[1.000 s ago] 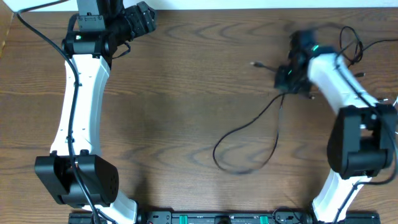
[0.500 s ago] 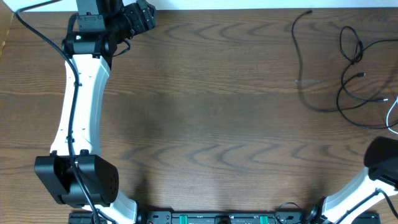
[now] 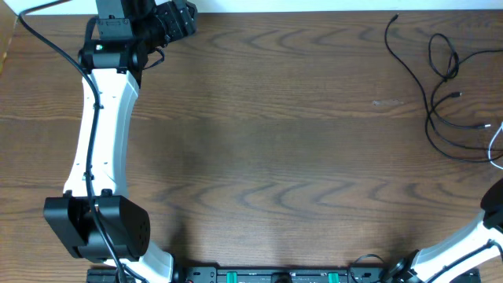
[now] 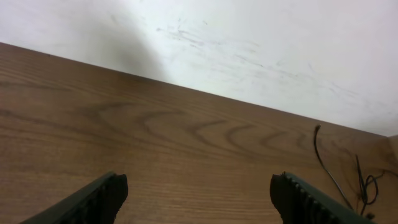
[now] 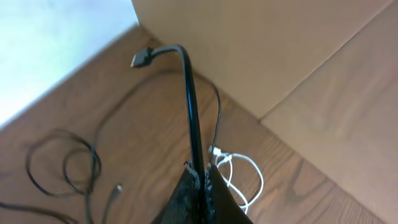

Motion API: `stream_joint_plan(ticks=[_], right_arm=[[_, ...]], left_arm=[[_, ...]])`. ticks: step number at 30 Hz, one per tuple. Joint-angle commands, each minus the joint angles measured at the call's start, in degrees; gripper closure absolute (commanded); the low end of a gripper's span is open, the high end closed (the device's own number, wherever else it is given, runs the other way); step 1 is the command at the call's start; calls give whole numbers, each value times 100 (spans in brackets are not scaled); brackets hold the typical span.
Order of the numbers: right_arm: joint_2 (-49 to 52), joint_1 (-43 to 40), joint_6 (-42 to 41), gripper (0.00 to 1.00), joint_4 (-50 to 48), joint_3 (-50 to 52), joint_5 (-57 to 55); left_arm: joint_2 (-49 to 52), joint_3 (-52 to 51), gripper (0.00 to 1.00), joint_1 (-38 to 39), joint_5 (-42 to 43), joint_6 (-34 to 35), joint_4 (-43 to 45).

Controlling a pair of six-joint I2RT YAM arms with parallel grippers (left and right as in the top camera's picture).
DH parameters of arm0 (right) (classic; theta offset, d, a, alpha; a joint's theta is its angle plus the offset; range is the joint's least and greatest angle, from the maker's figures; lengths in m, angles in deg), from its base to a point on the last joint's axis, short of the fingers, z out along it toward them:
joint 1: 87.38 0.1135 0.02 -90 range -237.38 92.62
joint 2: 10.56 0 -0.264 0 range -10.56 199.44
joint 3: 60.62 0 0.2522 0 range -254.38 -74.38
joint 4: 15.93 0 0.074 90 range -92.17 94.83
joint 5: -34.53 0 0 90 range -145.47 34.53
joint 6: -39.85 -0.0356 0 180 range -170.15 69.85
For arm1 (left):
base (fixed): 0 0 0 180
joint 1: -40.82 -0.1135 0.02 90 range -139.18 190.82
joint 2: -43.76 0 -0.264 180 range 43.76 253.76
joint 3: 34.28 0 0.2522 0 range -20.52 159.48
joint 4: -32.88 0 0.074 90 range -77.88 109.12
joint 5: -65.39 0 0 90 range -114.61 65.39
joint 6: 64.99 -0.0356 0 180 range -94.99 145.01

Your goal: Untangle cables

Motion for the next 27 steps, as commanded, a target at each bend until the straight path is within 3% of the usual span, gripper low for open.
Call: stream_joint_plan(ticks=[1,2,4,6,13,14,15,18,27], right_arm=[[350,105,245,94,111,208,66],[450,146,424,56,179,208,153],[468,164,498,16,216,208,262],[463,184,496,1,210,199,330],[330,422,1027,1,470,188,1357],[269,529,1250,1,584,186,1805],[210,612,1412,1,675,188,2138],[-61,1029,1626,1,874,186,2776],[-697,2284,1609,1,1228,186,2782]], left_arm=[[-15,31,22,-15,-33,-96,26],[-15,31,22,-15,-33,-96,26],[-15,31,22,-15,-33,-96,26],[-15,31,22,-15,-33,-96,24],[-15,31,20,-15,-33,-96,-24],[-15,31,6,-15,-33,-98,-81],[-15,31,2,-15,-35,-98,-212],[-15,31,2,-17,-33,-98,-507],[-15,31,1,-17,-35,-98,-925]])
